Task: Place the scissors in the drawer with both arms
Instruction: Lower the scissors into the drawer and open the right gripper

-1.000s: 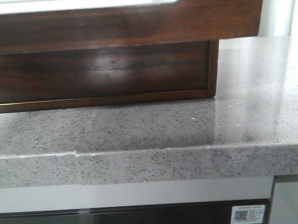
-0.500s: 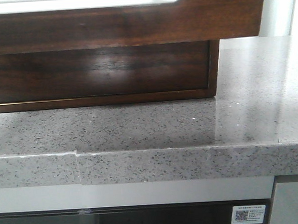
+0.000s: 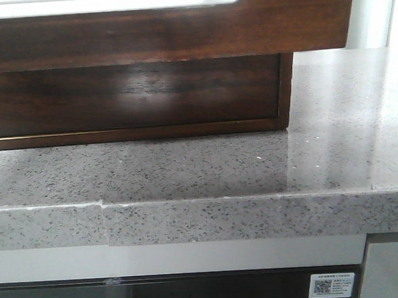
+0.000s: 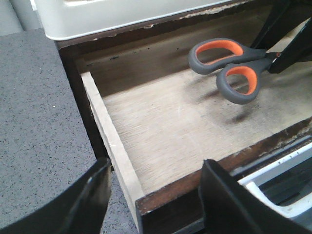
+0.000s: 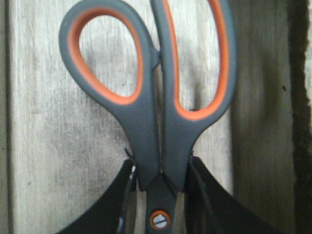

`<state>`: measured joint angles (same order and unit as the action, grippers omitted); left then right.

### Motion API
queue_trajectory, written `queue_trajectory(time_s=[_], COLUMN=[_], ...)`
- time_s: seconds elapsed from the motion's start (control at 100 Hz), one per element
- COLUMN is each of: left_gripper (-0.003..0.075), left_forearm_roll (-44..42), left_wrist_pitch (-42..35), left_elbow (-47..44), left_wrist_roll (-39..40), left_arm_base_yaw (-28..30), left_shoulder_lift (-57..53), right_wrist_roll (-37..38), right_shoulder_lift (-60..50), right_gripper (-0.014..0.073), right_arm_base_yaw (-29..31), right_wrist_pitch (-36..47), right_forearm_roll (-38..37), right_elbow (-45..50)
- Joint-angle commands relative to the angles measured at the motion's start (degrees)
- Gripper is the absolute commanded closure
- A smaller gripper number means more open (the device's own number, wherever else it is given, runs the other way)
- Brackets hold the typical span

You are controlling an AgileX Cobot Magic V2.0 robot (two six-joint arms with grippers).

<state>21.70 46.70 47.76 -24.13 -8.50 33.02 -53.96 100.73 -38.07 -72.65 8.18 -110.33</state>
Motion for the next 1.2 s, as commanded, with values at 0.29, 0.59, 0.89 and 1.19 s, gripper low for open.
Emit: queue_trajectory(time_s=[0.29,0.59,0.89,1.19], left_gripper=[0.0332,0.0331,0.0332,0.0332], left_forearm_roll=[1.7,1.7,1.7,1.7], left_wrist_pitch=[-4.0,-4.0,-4.0,-4.0], left_elbow=[1.9,1.9,1.9,1.9], left_wrist_roll=[0.0,0.0,0.0,0.0], left_arm_base_yaw=[-0.5,-0.5,-0.5,-0.5], left_shoulder_lift=[0.3,0.3,0.3,0.3], right_wrist_roll=[0.1,1.6,8.7,24.9], right_shoulder_lift=[-2.8,-6.5,-15.1,-25.9], right_gripper=[0.0423,0.0347,0.0348,0.0348], right_arm_base_yaw=[0.2,0.2,0.4,8.8], right_wrist_pitch=[0.2,-0.8,-2.4,2.0], right_forearm_roll=[-0.4,1.4,1.5,1.7], right_elbow=[-2.1,-2.1,-2.1,6.7])
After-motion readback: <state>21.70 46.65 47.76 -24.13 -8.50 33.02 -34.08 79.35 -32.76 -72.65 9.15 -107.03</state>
